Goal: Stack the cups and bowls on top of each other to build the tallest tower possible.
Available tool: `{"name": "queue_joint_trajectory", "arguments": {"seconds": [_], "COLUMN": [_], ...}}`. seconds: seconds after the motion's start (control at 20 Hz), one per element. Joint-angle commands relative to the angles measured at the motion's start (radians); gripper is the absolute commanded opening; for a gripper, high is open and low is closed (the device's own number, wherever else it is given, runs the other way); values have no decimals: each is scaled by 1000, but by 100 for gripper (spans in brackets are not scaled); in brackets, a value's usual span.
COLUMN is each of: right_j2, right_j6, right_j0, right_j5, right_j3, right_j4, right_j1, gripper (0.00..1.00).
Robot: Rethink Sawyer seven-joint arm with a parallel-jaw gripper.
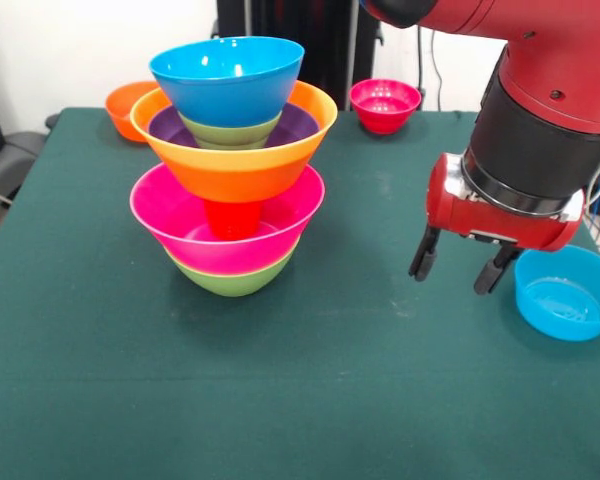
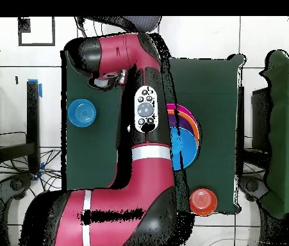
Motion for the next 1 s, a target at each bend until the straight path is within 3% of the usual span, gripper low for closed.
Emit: {"name": "queue_joint_trajectory", "arguments": {"seconds": [0.05, 1.0], "right_j2": [63, 54], "right_j6": [-280, -246], "right_j0": [-28, 2], "right_j5": [78, 174], "right_j3": [42, 10], "right_j4": [-42, -40], "right_j1": [7, -24], "gripper": [100, 100]}}
